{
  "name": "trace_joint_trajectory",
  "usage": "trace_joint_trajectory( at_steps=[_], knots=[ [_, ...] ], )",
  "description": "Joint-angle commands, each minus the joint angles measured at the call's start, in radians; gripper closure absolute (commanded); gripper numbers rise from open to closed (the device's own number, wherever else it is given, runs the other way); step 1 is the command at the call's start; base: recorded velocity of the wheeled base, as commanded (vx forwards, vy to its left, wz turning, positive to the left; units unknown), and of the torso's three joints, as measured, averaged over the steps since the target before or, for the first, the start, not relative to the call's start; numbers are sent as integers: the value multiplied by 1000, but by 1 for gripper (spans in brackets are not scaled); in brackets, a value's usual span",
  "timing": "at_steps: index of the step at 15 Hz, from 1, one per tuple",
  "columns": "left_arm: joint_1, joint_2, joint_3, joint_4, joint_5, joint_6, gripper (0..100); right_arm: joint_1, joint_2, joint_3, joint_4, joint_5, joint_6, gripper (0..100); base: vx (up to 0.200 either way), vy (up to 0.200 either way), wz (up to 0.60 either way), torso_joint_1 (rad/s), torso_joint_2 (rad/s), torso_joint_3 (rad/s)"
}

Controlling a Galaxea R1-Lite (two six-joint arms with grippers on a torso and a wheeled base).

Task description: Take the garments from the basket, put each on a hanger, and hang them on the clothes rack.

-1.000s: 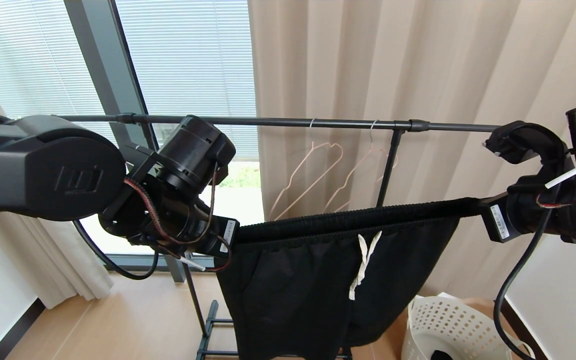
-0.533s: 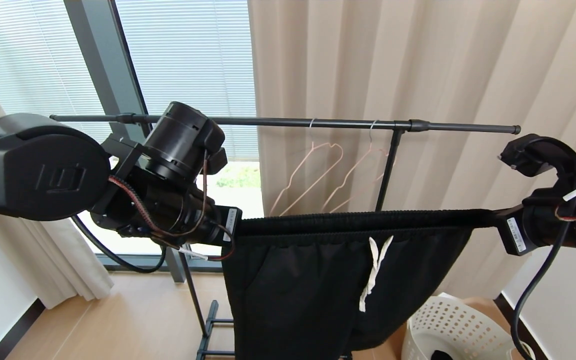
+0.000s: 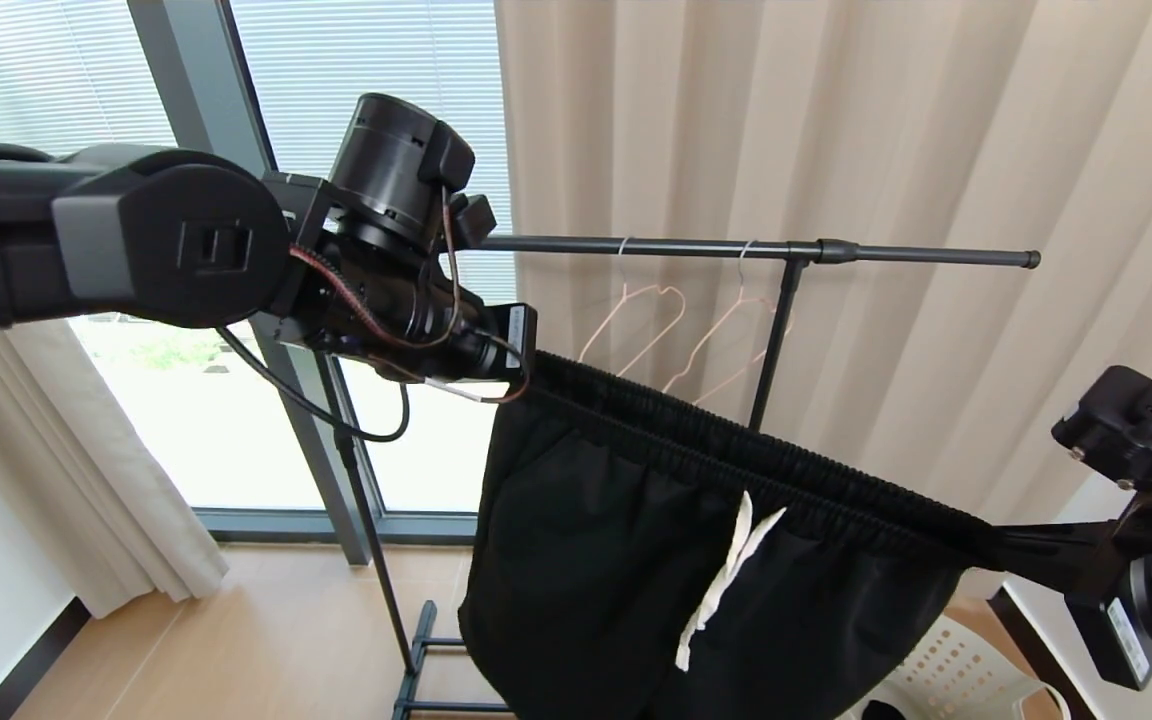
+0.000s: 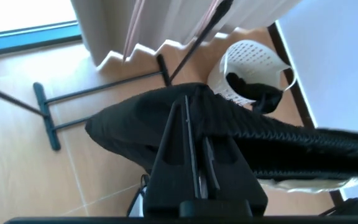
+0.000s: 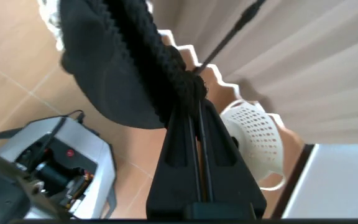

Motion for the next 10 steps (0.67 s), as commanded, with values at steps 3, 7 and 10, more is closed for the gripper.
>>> trace_joint_trajectory(
  at_steps=[3,7,10],
  knots=[
    [4,121,-186,-1,-104,-4,100,198,-37,10,5,6,138,100,0,0,0,0,0,0],
    [-8,177,-306,3,-106,-2,100,359,-25,5,-1,9,221,100,0,0,0,0,0,0],
    [-25,210,-313,-1,-106,9,100,430,31,5,-42,9,282,100,0,0,0,0,0,0]
  ],
)
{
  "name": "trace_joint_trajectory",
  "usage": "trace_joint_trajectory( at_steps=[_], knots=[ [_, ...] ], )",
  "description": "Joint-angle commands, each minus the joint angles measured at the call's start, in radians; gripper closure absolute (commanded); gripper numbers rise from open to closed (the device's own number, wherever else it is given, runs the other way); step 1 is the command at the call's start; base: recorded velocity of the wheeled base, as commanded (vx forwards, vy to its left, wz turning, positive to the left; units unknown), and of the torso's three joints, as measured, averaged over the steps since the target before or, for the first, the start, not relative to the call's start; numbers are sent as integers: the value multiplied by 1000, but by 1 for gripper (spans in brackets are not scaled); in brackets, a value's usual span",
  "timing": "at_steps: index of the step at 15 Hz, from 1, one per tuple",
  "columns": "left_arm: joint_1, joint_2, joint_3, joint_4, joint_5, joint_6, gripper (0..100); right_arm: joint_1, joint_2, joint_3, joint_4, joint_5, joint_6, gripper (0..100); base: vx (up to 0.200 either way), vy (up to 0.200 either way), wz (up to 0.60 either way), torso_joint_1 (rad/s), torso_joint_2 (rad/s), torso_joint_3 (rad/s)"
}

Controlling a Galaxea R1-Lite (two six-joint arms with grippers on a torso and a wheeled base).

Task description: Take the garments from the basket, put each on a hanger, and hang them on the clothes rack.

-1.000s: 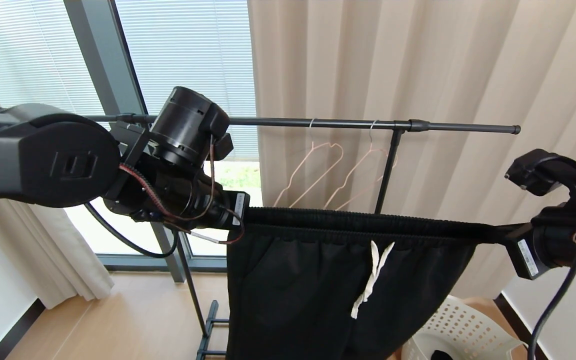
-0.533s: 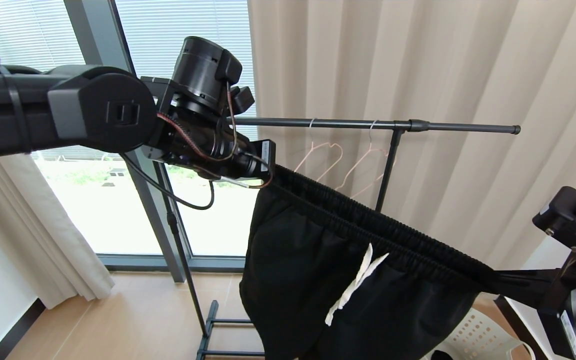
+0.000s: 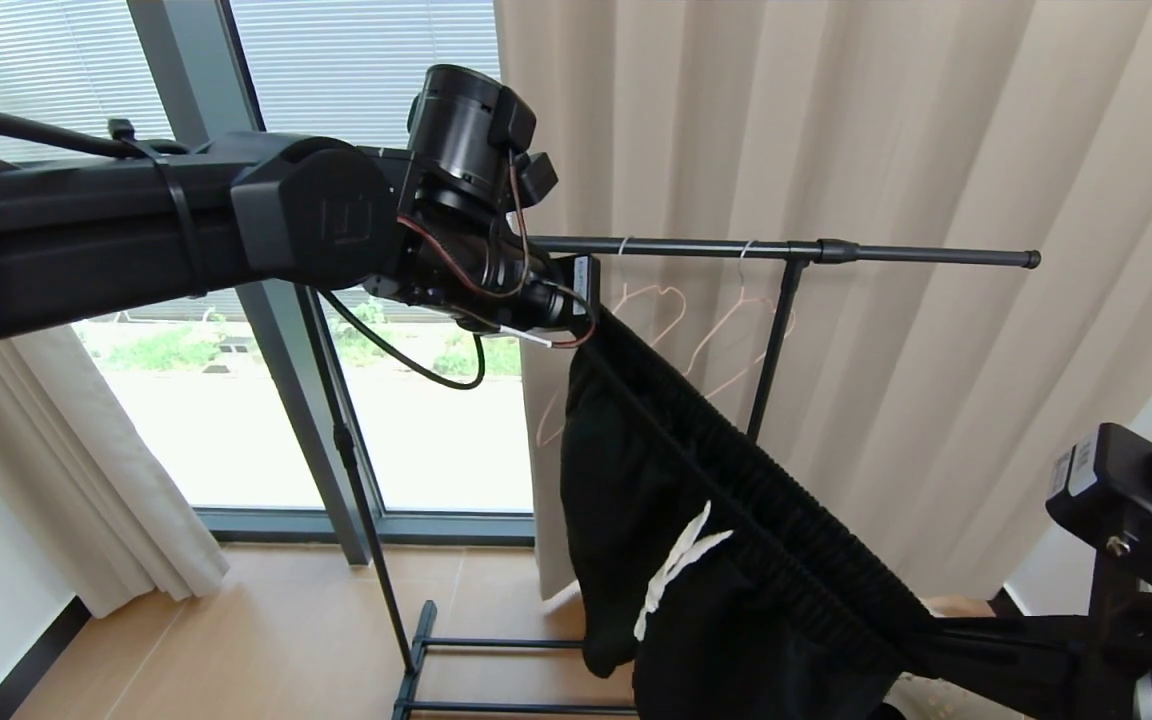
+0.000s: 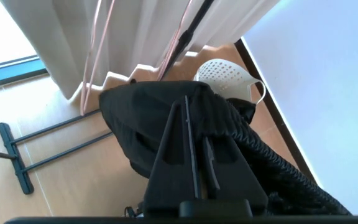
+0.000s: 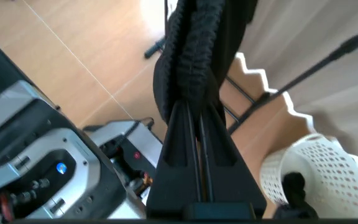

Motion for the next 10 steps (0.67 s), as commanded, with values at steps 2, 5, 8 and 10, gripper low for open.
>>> trace_joint_trajectory(
  at_steps=[2,5,8,10],
  knots=[
    [-10,36,-6,-12,-1,5,100,89,77,-1,-76,0,40,100,0,0,0,0,0,0],
    [-13,39,-6,-44,-4,1,100,189,129,-6,-107,-2,117,100,0,0,0,0,0,0],
    [-24,38,-6,-52,-4,-1,100,252,212,-6,-193,-3,143,100,0,0,0,0,0,0],
    [-25,38,-6,-58,-4,-1,100,285,251,-21,-223,-5,143,100,0,0,0,0,0,0]
  ],
)
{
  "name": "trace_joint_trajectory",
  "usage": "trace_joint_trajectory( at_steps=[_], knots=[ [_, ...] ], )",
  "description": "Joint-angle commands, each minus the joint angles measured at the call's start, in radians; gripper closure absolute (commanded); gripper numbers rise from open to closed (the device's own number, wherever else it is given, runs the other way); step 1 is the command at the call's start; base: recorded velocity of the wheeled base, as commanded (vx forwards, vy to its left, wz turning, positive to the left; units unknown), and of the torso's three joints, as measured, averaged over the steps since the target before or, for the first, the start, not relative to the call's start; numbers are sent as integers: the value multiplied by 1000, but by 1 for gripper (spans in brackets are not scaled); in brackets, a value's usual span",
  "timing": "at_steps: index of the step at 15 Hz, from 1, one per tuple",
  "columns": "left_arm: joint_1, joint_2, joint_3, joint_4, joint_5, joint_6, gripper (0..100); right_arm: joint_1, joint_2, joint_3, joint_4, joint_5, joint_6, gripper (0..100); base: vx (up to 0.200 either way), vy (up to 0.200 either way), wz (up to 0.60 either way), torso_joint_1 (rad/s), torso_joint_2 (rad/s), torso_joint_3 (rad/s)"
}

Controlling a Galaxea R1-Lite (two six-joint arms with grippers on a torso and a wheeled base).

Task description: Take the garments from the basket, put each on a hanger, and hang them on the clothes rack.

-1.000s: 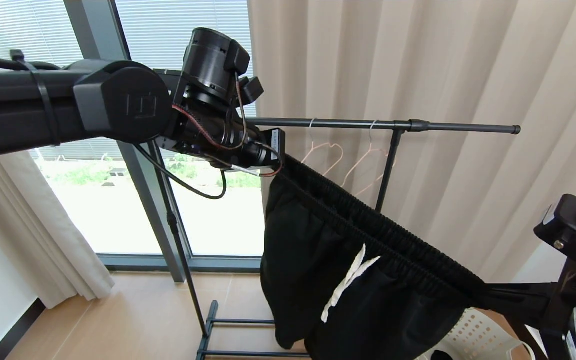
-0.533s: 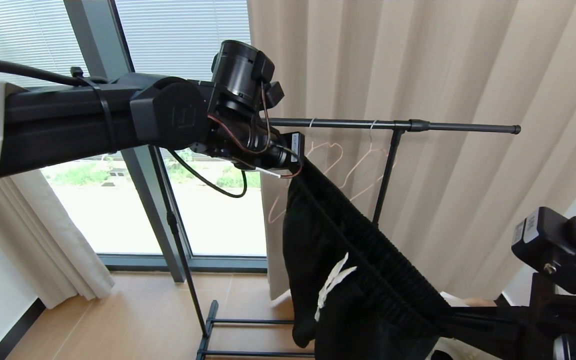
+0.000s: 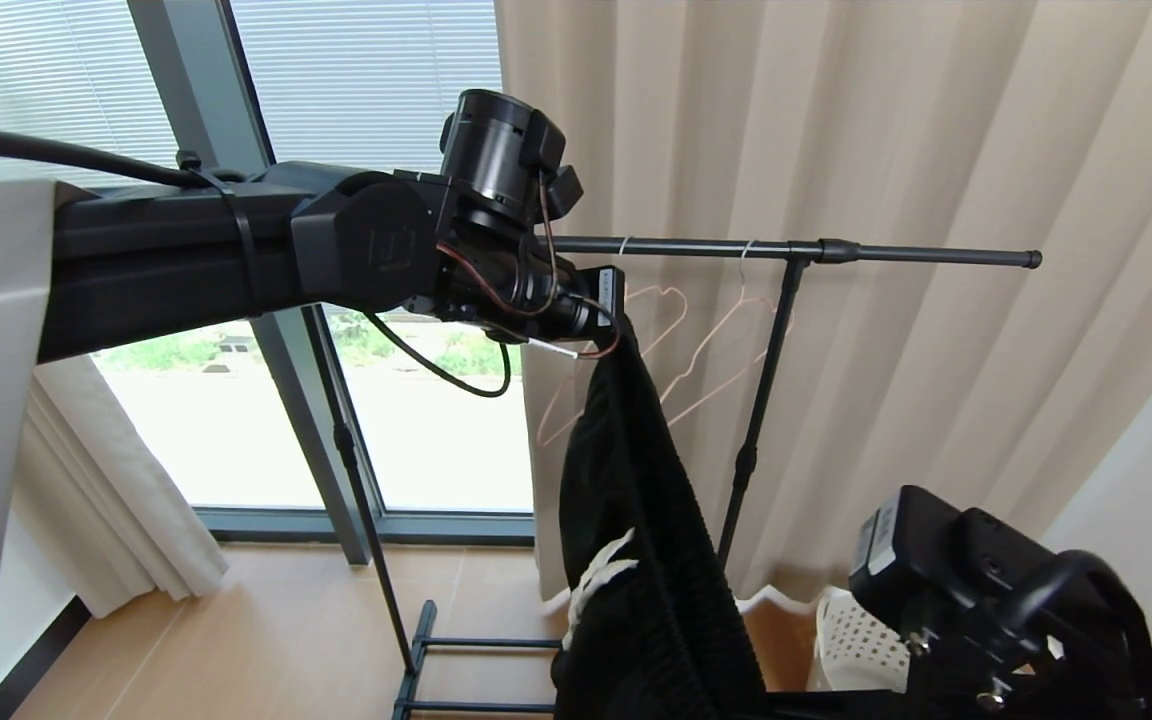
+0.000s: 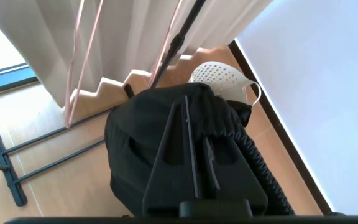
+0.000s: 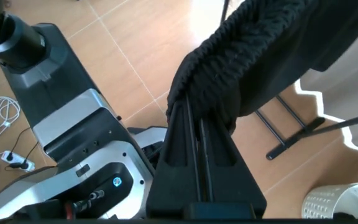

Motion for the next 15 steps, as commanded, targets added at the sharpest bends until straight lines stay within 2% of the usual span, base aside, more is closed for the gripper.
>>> trace_joint_trajectory(
  at_steps=[1,4,5,8,10,11,13,14,15],
  knots=[
    [0,-1,0,-1,0,1,100,26,75,-16,-15,-1,1,100,0,0,0,0,0,0],
    [3,-5,0,6,1,3,100,20,75,-5,-14,-24,35,100,0,0,0,0,0,0],
    [7,-6,0,9,1,4,100,0,71,-3,-3,-59,38,100,0,0,0,0,0,0],
    [26,-57,38,14,1,40,100,-128,74,29,-2,-168,35,100,0,0,0,0,0,0],
    [35,-103,115,14,1,67,100,-215,72,26,-6,-183,35,100,0,0,0,0,0,0],
    [36,-143,186,14,1,100,100,-304,75,9,-11,-189,27,100,0,0,0,0,0,0],
    [36,-227,328,12,1,185,100,-414,92,-62,-9,-189,-3,100,0,0,0,0,0,0],
    [36,-245,357,11,1,204,100,-431,100,-77,-8,-189,-8,100,0,0,0,0,0,0],
    [36,-321,468,9,0,265,100,-493,143,-158,-6,-189,-26,100,0,0,0,0,0,0]
  ],
)
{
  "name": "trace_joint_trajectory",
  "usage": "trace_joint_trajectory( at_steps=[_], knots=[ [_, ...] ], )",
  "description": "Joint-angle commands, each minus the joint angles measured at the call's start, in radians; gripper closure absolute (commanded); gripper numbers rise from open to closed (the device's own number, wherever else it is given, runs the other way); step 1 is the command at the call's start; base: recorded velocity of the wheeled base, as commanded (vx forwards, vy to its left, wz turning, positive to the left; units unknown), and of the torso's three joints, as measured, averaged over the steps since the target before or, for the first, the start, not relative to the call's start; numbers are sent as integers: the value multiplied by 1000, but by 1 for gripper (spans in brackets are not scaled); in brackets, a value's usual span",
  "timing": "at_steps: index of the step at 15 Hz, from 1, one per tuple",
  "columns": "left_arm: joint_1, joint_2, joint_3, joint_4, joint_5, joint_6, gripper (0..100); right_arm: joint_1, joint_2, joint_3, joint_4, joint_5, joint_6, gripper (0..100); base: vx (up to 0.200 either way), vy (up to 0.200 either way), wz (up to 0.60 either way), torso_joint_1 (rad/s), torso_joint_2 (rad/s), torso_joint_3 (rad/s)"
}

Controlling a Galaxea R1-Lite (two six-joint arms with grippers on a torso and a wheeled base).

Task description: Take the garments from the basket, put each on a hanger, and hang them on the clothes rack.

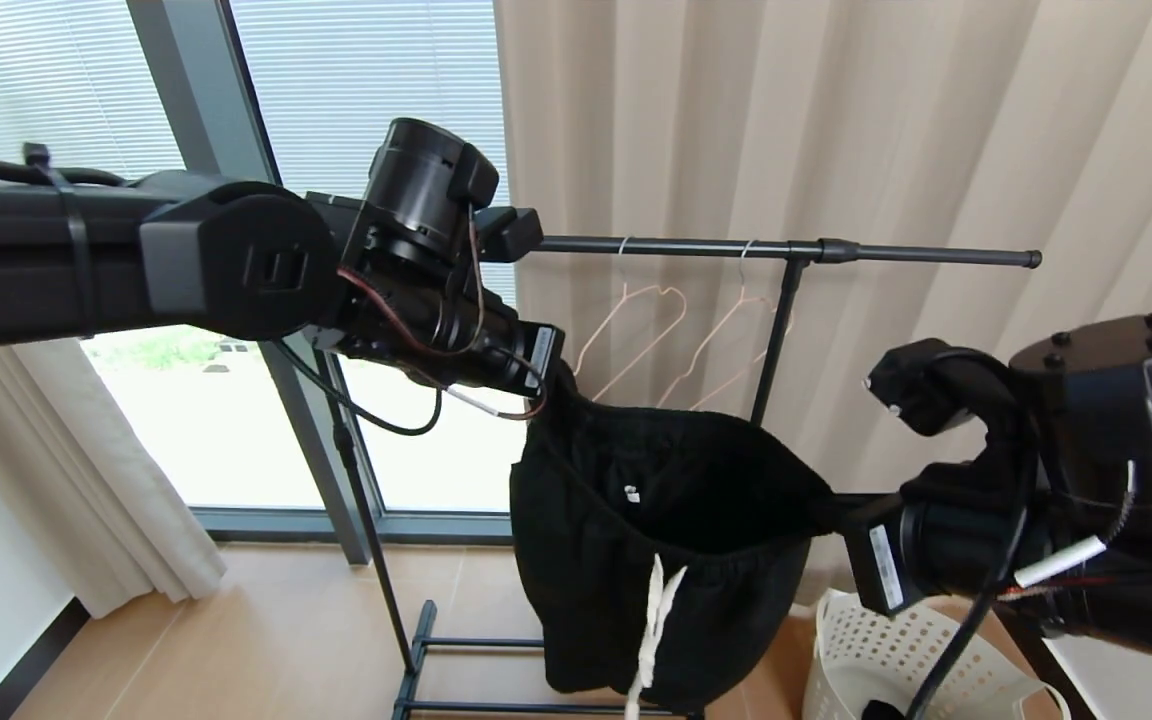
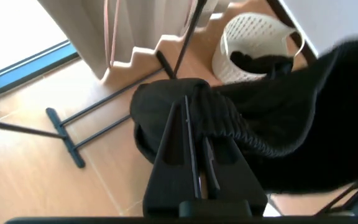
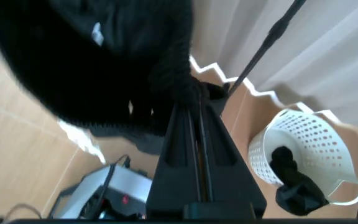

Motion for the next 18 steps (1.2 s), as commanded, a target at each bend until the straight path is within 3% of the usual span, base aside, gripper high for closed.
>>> trace_joint_trajectory(
  at_steps=[1,3,5,7,10,15,18],
  knots=[
    [1,-157,183,-3,-2,70,100,-103,76,-132,4,0,-19,100,0,0,0,0,0,0],
    [-1,-238,329,-5,-28,132,100,-147,163,-279,10,0,-24,100,0,0,0,0,0,0],
    [-4,-291,418,-8,-68,165,100,-163,220,-354,8,-2,-25,100,0,0,0,0,0,0],
    [-35,-357,550,-64,-121,159,100,-163,289,-411,-4,-2,-88,100,0,0,0,0,0,0],
    [-122,-373,670,-169,-121,116,100,-158,364,-504,1,-3,-99,100,0,0,0,0,0,0],
    [-236,-369,691,-228,-121,64,100,-101,431,-575,-2,-51,-97,100,0,0,0,0,0,0],
    [-283,-369,690,-284,-123,-8,100,-81,461,-630,5,-51,-97,100,0,0,0,0,0,0]
  ],
)
